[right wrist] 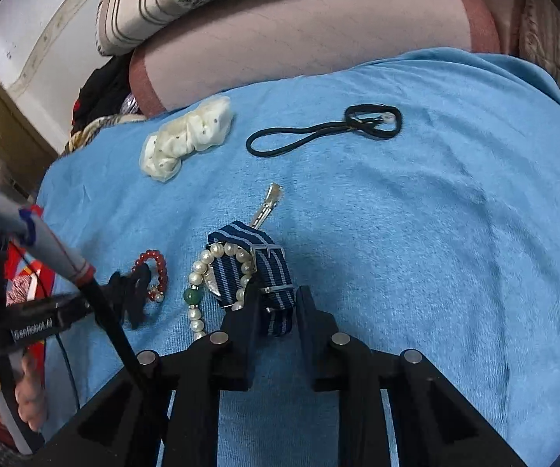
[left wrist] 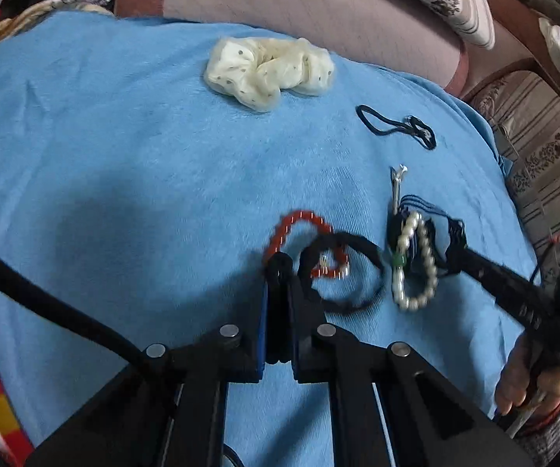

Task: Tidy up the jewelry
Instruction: 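Grasp the blue striped strap with the right gripper while the left grasps a black hair tie, then carry the blue strap and black hair tie into the tray and release both, then grasp the green-bead pearl bracelet with the left gripper while the right grasps the black wavy hair tie, then carry the pearl bracelet and wavy hair tie into the tray and open both grippers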

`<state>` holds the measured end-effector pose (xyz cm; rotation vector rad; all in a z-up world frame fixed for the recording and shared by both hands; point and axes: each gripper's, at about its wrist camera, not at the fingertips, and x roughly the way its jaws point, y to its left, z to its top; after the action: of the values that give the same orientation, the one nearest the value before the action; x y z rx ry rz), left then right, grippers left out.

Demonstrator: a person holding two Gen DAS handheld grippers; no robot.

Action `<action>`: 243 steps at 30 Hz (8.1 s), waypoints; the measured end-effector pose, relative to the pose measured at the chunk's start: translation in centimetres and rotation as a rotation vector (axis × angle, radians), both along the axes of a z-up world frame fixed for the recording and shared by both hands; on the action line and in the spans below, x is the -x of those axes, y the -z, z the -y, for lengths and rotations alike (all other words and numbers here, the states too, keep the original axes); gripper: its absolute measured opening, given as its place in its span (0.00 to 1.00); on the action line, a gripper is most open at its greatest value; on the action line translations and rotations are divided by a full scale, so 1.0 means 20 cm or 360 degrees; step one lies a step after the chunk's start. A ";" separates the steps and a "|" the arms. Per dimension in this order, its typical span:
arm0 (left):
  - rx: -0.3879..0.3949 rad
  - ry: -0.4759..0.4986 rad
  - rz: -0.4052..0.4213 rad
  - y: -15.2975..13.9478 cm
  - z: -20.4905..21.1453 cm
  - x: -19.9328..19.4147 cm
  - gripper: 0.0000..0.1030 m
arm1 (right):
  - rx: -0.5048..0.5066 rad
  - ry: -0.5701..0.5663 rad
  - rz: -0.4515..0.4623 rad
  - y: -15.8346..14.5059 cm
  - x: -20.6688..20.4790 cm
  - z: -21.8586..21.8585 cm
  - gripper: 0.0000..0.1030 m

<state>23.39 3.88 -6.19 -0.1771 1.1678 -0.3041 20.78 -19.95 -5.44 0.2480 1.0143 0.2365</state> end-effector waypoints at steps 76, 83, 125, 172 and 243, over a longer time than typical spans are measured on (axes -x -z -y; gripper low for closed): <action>-0.0076 -0.0862 0.0102 -0.10 -1.40 1.08 0.08 | -0.0095 -0.0869 0.0005 -0.24 0.05 -2.05 0.12; -0.0080 -0.0871 0.0104 -0.10 -1.39 1.05 0.08 | -0.0015 -0.0782 -0.0043 -0.13 -0.09 -2.01 0.13; -0.0013 -0.0342 0.0184 -0.30 -0.39 0.83 0.39 | 0.0034 -0.0144 -0.0073 -0.10 0.50 -0.09 0.54; 0.0096 0.0079 0.0029 -0.03 0.09 1.08 0.28 | 0.0080 -0.0232 -0.0091 -0.02 0.75 -0.09 0.14; -0.0052 -0.0836 0.0104 -0.15 -1.76 0.59 0.09 | 0.0191 -0.1212 0.0090 -0.16 0.53 -2.05 0.09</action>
<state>11.51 39.06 -3.16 -0.4319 1.0193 0.1712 10.23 20.99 -2.22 -0.2671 1.0269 0.8634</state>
